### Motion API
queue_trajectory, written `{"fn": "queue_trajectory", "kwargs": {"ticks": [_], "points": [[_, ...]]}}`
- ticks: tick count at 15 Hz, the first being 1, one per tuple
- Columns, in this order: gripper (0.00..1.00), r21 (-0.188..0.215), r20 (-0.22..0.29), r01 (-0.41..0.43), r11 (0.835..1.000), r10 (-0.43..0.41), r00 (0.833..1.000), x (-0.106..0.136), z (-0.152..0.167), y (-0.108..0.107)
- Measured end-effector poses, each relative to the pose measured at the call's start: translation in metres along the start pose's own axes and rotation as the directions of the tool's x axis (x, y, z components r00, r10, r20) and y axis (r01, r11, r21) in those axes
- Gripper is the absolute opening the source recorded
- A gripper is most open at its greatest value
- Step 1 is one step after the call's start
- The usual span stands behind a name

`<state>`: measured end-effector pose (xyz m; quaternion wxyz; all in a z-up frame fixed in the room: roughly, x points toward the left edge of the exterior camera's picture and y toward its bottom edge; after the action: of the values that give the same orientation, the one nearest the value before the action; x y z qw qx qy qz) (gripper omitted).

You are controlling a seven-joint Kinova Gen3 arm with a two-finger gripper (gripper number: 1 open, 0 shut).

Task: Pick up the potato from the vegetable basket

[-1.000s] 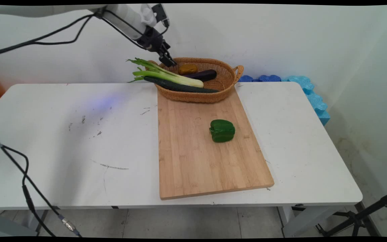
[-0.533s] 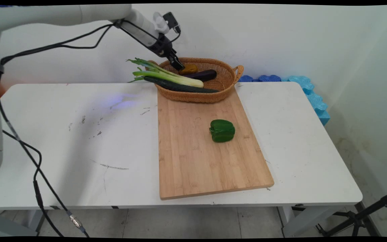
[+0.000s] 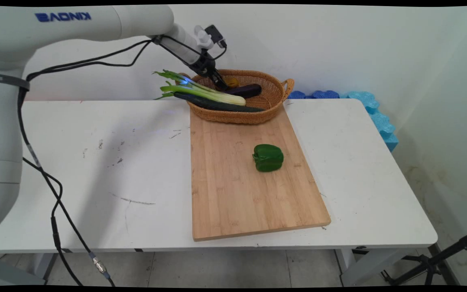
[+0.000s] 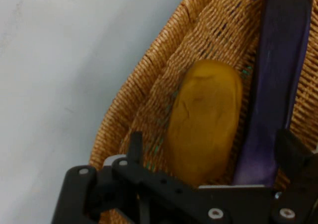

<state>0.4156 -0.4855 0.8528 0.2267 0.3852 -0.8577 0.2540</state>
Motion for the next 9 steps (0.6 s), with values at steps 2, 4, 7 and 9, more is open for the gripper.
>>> {"fn": "queue_trajectory", "kwargs": {"ticks": [2,4,7,9], "points": [[1.0,0.0,0.003,0.013,1.0,-0.013,1.0,0.001,0.008,0.002],[1.0,0.001,0.004,0.026,1.0,-0.026,1.0,0.001,0.015,0.003],[1.0,0.003,0.006,0.038,0.999,-0.038,0.999,0.002,0.022,0.005],[0.0,0.005,0.007,0.048,0.999,-0.048,0.999,0.002,0.026,0.006]]}}
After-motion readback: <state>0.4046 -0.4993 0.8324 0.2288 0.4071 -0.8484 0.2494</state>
